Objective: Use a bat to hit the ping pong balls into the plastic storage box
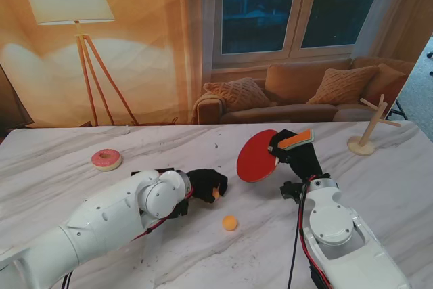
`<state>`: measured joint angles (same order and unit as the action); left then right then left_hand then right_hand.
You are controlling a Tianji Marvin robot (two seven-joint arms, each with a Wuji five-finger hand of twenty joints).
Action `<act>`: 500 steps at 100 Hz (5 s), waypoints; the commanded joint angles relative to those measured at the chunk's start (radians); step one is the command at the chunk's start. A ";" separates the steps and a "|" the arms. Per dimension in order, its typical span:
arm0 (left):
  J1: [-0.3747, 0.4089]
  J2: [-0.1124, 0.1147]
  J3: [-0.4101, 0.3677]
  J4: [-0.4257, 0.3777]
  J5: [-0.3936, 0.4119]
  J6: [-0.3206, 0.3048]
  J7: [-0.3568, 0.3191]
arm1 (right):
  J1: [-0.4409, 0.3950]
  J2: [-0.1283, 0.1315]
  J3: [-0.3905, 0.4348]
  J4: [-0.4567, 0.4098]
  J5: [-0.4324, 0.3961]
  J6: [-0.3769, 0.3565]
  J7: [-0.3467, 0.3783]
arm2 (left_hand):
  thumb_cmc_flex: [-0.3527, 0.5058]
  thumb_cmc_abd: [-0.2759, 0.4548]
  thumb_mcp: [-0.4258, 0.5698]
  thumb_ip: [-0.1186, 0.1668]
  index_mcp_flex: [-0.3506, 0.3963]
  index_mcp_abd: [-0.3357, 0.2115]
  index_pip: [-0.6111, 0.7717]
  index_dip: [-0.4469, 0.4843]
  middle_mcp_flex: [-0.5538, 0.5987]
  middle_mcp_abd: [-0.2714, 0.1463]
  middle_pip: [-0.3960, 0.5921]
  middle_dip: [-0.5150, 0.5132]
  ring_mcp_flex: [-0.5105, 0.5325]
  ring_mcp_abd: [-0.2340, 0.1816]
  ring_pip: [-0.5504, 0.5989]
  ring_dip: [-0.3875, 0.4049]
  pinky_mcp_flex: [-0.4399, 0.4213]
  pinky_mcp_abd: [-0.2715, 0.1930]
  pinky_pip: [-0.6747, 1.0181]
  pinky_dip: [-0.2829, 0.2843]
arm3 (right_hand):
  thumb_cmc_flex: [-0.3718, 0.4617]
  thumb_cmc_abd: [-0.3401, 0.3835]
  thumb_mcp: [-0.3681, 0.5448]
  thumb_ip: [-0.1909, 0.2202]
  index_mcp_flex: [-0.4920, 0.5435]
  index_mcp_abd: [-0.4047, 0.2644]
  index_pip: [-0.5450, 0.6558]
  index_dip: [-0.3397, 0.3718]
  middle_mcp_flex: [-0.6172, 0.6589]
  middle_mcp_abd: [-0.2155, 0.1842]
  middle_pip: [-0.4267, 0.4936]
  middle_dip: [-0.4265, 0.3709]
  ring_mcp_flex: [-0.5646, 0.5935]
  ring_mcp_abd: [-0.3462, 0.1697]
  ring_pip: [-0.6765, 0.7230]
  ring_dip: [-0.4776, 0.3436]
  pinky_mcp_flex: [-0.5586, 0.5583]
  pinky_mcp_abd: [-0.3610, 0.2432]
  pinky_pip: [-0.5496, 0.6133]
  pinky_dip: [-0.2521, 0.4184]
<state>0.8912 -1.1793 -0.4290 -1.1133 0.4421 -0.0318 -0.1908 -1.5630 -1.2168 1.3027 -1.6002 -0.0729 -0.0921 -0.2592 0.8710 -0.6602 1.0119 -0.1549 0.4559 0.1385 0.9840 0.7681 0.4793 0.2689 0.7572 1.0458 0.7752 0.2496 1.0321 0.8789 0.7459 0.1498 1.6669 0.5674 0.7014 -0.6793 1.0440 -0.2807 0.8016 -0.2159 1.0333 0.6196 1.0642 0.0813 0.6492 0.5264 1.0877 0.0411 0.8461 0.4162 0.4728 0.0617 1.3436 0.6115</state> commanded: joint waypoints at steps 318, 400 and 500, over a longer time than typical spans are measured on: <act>0.412 0.147 -0.806 -0.792 0.299 0.059 -0.260 | 0.200 -0.085 -0.319 0.100 0.272 0.148 0.002 | 0.112 -0.024 0.002 0.005 0.159 -0.086 0.148 -0.083 0.358 -0.059 -0.116 0.057 0.066 0.135 -0.017 0.040 0.005 -0.125 0.059 -0.008 | 0.149 0.106 0.125 0.035 0.171 -0.042 0.103 0.060 0.030 -0.229 0.022 -0.008 -0.056 -0.101 -0.026 0.009 -0.003 -0.030 0.005 0.013; 0.383 0.152 -0.813 -0.832 0.252 0.098 -0.313 | 0.208 -0.083 -0.331 0.150 0.261 0.117 0.021 | 0.116 -0.009 -0.018 0.010 0.155 -0.085 0.132 -0.073 0.351 -0.057 -0.133 0.074 0.061 0.133 -0.022 0.046 0.001 -0.135 0.056 -0.006 | 0.145 0.090 0.149 0.039 0.222 -0.040 0.108 0.085 0.059 -0.256 0.021 -0.020 -0.055 -0.108 -0.040 0.007 -0.003 -0.031 0.003 0.011; 0.318 0.146 -0.736 -0.807 0.135 0.143 -0.311 | 0.217 -0.086 -0.345 0.152 0.279 0.124 0.031 | 0.126 0.031 -0.069 0.018 0.157 -0.071 0.077 -0.100 0.340 -0.047 -0.167 0.059 0.048 0.135 -0.043 0.023 -0.002 -0.133 0.051 -0.007 | 0.144 0.090 0.162 0.039 0.246 -0.035 0.103 0.140 0.064 -0.264 0.023 -0.018 -0.062 -0.112 -0.062 0.014 -0.009 -0.033 -0.017 0.005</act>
<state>1.2087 -1.0275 -1.1713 -1.9298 0.5812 0.1045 -0.4916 -1.3471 -1.2976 0.9578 -1.4439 0.2016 0.0249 -0.2392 0.8984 -0.7068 0.9042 -0.1934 0.5858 0.0571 1.0577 0.6779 0.7290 0.2727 0.5029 1.0637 0.7953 0.2597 0.9963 0.9138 0.7542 0.1633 1.6750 0.5669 0.7014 -0.6861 1.0440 -0.2807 0.8261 -0.2155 0.9967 0.6742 1.0731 0.0785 0.6485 0.5167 1.0876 0.0411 0.8371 0.4162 0.4705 0.0617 1.3348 0.6123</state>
